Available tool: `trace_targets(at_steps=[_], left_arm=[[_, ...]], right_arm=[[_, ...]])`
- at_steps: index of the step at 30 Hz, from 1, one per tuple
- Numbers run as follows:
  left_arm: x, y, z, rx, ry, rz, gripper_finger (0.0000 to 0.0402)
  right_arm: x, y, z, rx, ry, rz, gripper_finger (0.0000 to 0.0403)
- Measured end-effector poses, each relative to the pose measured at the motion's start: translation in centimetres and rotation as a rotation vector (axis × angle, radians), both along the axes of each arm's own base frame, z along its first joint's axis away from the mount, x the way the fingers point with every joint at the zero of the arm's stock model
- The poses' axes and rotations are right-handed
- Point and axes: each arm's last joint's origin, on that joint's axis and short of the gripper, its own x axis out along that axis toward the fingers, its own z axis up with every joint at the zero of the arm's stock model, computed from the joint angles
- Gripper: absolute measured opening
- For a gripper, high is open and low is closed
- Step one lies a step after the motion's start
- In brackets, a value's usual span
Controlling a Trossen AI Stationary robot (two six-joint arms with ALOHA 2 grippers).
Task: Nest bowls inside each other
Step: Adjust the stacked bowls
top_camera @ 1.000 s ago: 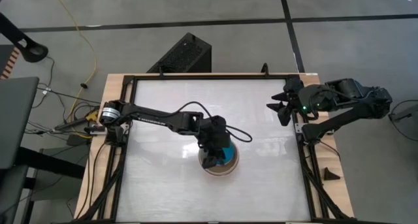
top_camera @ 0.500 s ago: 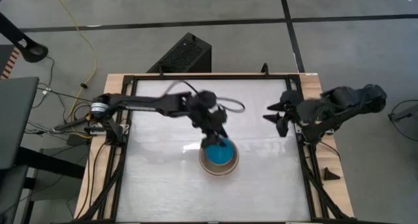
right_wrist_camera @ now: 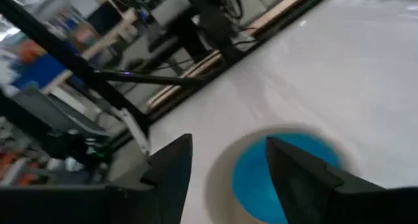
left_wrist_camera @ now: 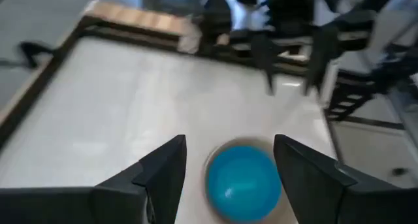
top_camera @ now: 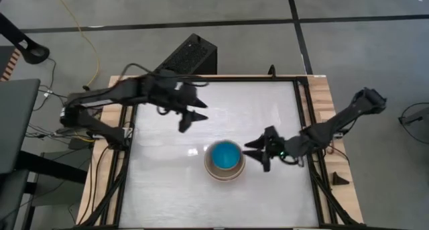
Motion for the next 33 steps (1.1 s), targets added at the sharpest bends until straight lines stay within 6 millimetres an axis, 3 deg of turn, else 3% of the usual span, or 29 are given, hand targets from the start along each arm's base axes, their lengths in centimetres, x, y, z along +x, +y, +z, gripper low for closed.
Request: trace_targets(at_steps=[5,11,14,19,24,33], left_arm=[[-4.1,-0.4,1.9,0.055,0.003,0.109,0.0219],[-10.4,-1.1,5.2,0.112,-0.146,0.263,0.0219],[-13.4,-1.3,5.8,0.115,-0.152,0.340,0.0219],[-17.3,-1.7,5.8,0.096,-0.130,0.420,0.0219],[-19.2,-1.7,5.7,0.101,-0.124,0.468,0.0219],[-19.8,-1.7,5.4,0.120,-0.099,0.491,0.0219]], right_arm=[[2.2,1.4,-2.7,0.018,0.035,0.057,0.0183],[4.2,2.8,-4.9,0.007,0.068,0.124,0.0076],[4.9,3.3,-5.8,0.011,0.073,0.146,0.0025],[5.6,4.4,-7.3,0.024,0.095,0.157,0.0029],[5.9,5.5,-8.9,0.043,0.139,0.164,0.0031],[6.2,5.4,-9.6,0.038,0.148,0.121,0.0023]])
